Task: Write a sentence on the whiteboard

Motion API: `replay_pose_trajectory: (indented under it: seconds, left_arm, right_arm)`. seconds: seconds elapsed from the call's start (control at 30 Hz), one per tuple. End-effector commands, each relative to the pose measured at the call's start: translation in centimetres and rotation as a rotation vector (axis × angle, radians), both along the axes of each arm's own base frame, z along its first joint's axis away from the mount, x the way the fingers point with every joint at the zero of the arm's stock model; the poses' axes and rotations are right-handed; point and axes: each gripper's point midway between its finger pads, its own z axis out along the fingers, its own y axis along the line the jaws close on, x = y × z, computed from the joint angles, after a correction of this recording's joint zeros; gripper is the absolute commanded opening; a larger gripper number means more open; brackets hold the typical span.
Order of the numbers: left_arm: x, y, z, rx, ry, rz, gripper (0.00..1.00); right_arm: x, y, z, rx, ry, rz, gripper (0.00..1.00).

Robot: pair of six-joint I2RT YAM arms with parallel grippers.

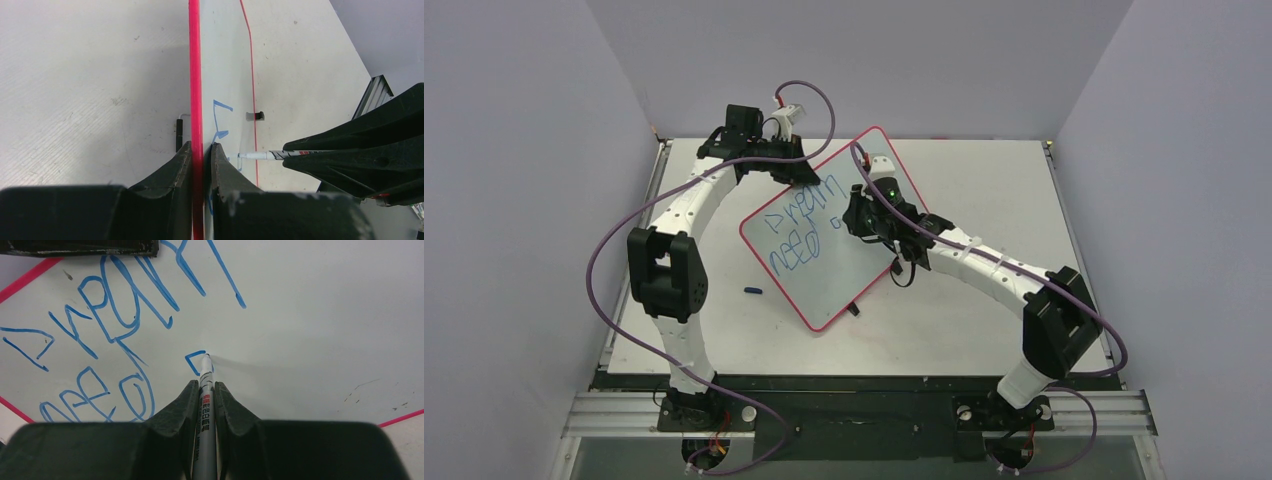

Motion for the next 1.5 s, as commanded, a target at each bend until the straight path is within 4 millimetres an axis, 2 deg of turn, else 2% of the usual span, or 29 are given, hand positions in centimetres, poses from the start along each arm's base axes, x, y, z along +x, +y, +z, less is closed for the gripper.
replay_pose_trajectory:
  seconds: [0.0,0.3,0.63,0.87,1.1,1.33,1.47]
  left_arm:
    - [-1.3,-1.1,1.3,0.038,-0.111,-0.084,0.0]
    - [-1.4,-1.1,1.4,0.038,-0.113,-0.085,0.0]
    - [-1.3,-1.1,1.5,0.039,-0.117,-0.083,0.0]
    - [-1.3,-1.0,1.5,0.04,-0.121,-0.083,0.0]
    - [-1.3,-1.1,1.6,0.039,-0.122,-0.083,0.0]
    - [-1.4,-1.1,1.7,0.041,-0.124,-0.084,0.0]
    - [-1.4,-1.1,1.8,0.041,-0.127,-0.084,0.0]
  right_arm:
    - [1.7,0.4,2.0,0.017,-0.051,-0.021,0.0]
    - [1.2,0.5,1.1,0.017,-0.034,-0.015,0.0]
    - [-0.4,-0.6,-1.5,0.002,0.009,-0.017,0.0]
    - [-0.5,-1.8,-2.1,-0.016,0.014,-0.039,0.0]
    - [-0.4,-2.9,-1.1,-0.006,0.001,-0.055,0.0]
    - [0.0,-3.4,3.3,0.099,-0.04,-0.056,0.0]
    - [0.7,-3.9,4.4,0.118,-0.061,-0.073,0.0]
